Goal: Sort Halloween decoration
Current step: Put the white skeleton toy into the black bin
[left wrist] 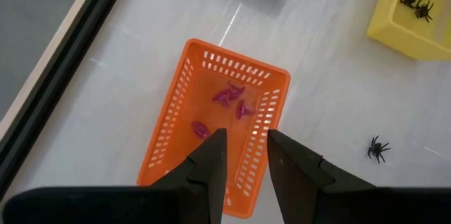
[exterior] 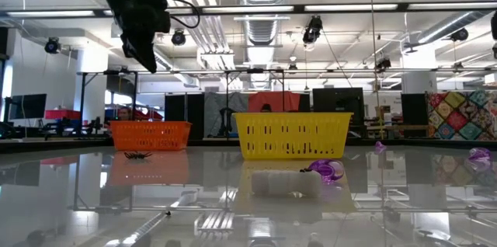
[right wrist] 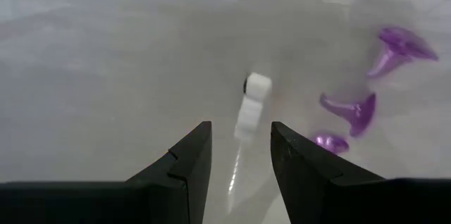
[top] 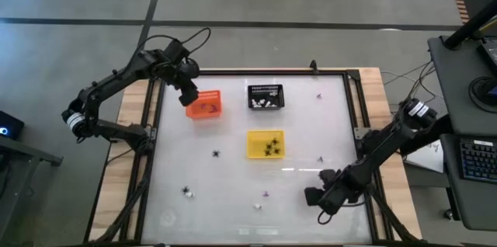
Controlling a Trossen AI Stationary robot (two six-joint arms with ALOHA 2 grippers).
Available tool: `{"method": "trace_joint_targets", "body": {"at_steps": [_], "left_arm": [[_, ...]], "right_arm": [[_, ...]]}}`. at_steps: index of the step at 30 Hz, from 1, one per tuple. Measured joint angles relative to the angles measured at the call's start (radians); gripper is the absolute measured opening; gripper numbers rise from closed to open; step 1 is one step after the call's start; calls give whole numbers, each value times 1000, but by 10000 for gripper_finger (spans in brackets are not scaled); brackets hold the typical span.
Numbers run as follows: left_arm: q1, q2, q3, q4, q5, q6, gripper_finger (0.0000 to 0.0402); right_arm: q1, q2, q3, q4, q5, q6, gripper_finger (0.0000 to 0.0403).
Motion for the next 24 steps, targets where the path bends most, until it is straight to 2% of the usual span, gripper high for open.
{"method": "trace_joint_targets", "body": {"at_steps": [9, 12, 17, 24], "left_arm": [[-6, 0, 0, -1, 0, -25, 84], [-8, 0, 0, -13, 0, -26, 84], [-8, 0, 0, -28, 0, -25, 84], [-8, 0, 0, -45, 0, 3, 84]], "right_arm": [[0, 97, 7, 24, -9, 8, 126], [0, 100, 8, 24, -9, 18, 99], [-1, 80, 5, 23, -6, 16, 26], [-14, 20, 3, 18, 36, 20, 17]]}}
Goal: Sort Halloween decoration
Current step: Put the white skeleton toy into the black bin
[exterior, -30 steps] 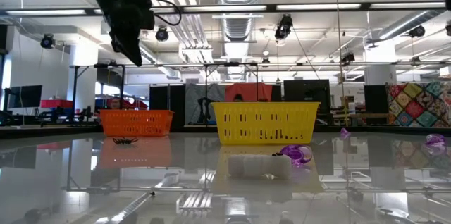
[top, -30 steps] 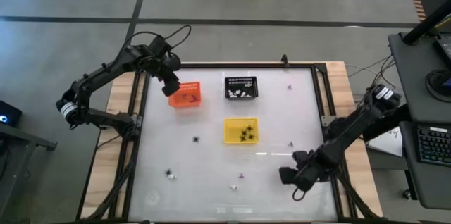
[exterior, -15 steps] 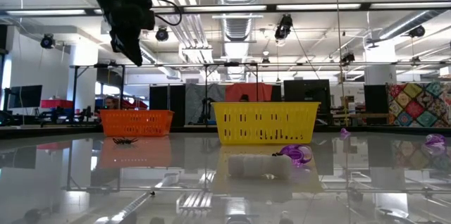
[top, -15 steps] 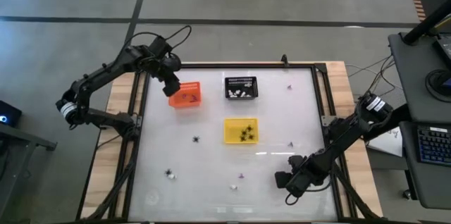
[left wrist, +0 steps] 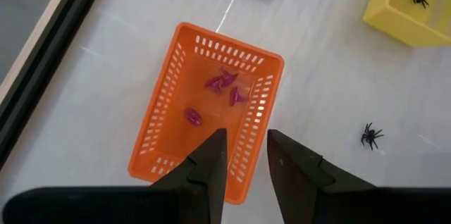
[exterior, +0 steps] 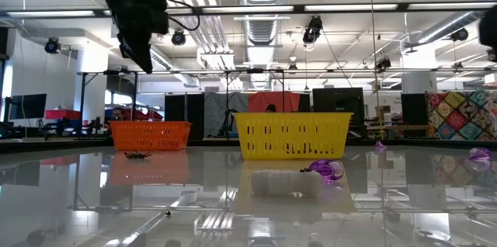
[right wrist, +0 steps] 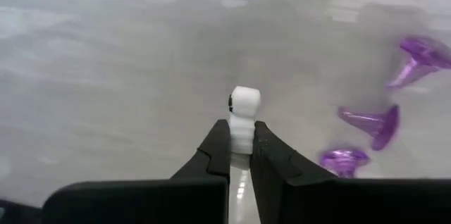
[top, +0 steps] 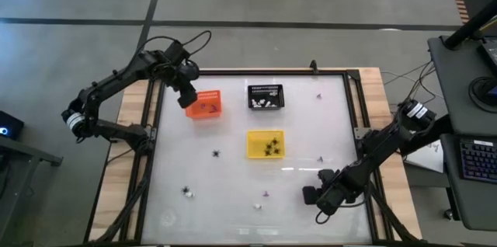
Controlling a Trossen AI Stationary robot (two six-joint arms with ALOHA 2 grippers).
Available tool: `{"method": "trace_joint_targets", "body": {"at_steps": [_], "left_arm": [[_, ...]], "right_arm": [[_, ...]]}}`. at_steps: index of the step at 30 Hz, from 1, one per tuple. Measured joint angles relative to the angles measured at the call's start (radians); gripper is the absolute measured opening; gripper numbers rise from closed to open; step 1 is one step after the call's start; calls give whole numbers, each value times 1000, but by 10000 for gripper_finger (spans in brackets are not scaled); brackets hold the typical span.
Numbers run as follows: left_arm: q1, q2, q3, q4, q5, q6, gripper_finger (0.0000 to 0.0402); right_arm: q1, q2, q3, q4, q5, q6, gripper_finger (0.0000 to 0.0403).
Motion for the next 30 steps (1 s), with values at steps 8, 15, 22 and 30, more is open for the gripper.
{"method": "trace_joint_targets", "body": {"at_steps": [8, 15, 22, 30], "left_arm": [[0, 0, 0, 1, -1, 45, 84], [0, 0, 0, 4, -1, 92, 84], [0, 0, 0, 8, -1, 108, 84], [0, 0, 0, 8, -1, 109, 84]], "right_arm": [[-119, -99, 7, -5, 251, -67, 15], [-347, -195, 12, -3, 430, -344, 14], [-603, -216, 19, 74, 436, -693, 13], [-831, -215, 20, 328, 437, -1094, 36]]}}
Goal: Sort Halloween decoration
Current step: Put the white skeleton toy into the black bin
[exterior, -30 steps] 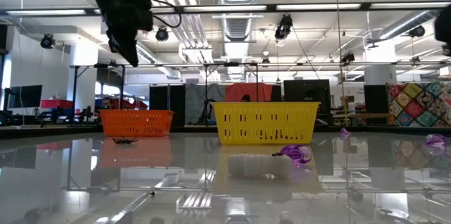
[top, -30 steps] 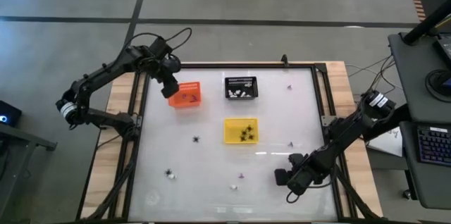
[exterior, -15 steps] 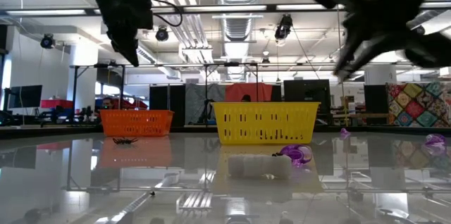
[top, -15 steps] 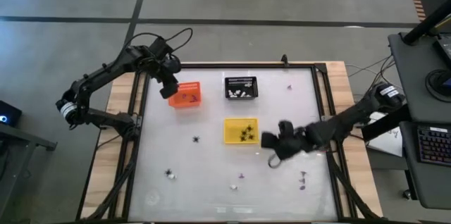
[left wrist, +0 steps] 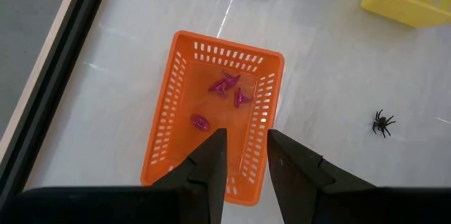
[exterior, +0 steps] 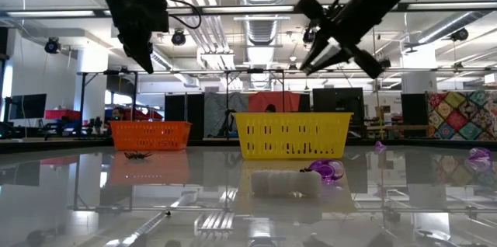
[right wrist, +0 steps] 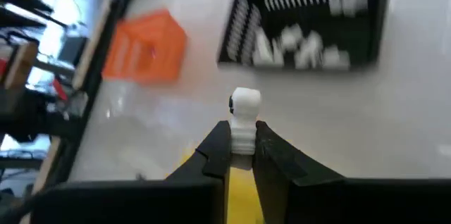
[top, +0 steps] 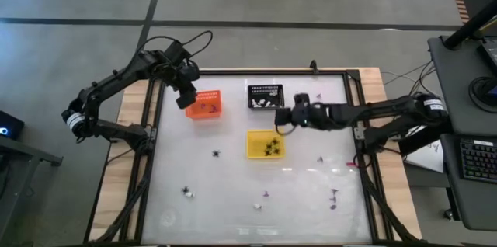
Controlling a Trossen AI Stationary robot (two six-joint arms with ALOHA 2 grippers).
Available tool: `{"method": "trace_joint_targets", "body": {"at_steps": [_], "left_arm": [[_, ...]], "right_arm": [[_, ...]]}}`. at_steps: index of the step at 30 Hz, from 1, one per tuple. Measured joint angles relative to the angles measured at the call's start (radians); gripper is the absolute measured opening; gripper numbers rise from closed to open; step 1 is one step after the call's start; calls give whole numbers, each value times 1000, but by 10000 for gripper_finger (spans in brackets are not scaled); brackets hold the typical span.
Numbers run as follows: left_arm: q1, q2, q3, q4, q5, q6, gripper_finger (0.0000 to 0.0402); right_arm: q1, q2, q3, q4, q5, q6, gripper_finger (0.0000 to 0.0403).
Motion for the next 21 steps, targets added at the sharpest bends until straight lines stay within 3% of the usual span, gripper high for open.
{"method": "trace_joint_targets", "body": {"at_steps": [5, 14, 21], "left_arm": [[0, 1, 0, 0, 0, 0, 84], [0, 1, 0, 1, 0, 3, 84], [0, 2, 0, 4, -5, 25, 84]], "right_arm": [[-130, 1, 2, 59, -13, -126, 59], [-323, 2, 2, 66, -199, -208, 45], [-374, 87, 4, 203, -348, -228, 43]]}}
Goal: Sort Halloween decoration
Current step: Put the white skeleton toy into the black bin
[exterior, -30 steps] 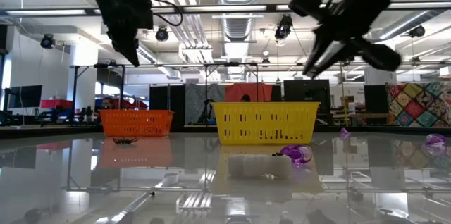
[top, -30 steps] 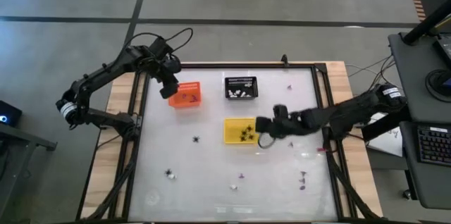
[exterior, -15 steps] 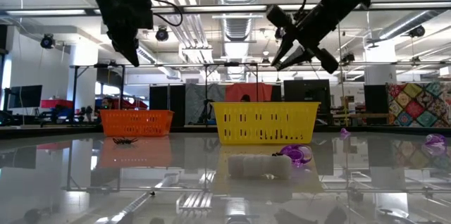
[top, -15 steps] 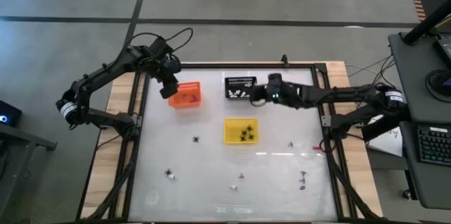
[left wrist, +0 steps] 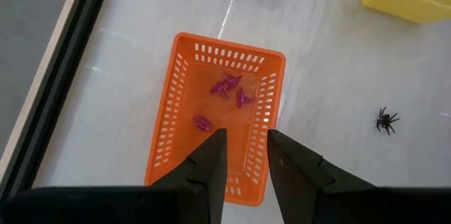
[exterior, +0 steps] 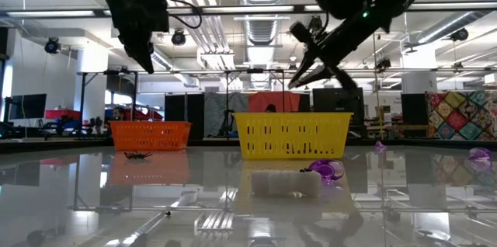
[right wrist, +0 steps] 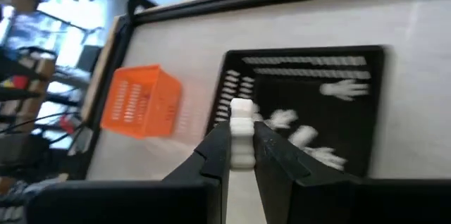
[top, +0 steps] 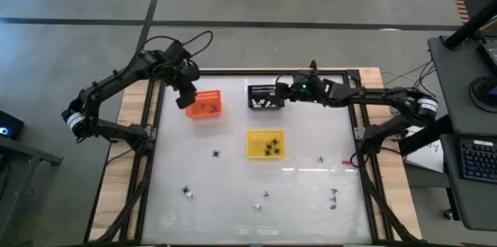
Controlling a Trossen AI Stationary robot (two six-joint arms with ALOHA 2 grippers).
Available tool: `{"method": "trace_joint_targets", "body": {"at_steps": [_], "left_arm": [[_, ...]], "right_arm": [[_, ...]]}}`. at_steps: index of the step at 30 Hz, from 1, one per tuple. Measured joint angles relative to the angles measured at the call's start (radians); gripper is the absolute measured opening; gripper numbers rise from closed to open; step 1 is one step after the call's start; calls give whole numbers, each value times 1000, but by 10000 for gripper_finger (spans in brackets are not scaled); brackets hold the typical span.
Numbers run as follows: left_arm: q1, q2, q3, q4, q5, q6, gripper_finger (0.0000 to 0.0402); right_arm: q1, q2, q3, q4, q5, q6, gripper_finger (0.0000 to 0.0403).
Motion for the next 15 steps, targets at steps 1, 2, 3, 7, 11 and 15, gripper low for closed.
{"method": "trace_joint_targets", "body": {"at_steps": [1, 2, 3, 7, 11, 15], "left_arm": [[0, 0, 0, 3, -3, 0, 84], [1, 0, 0, 7, -4, 0, 84], [2, 0, 0, 8, -4, 0, 84], [3, 0, 0, 7, -5, 0, 84], [3, 0, 0, 7, -5, 0, 84], [3, 0, 0, 6, -5, -10, 84]], "right_arm": [[0, 24, 0, 31, -15, 0, 43], [1, 51, 0, 57, -26, 0, 43], [1, 76, 2, 78, -28, 0, 43], [1, 146, 53, 66, -29, -22, 43], [1, 176, 127, 12, -26, -111, 47], [-1, 210, 223, -133, -21, -213, 63]]}}
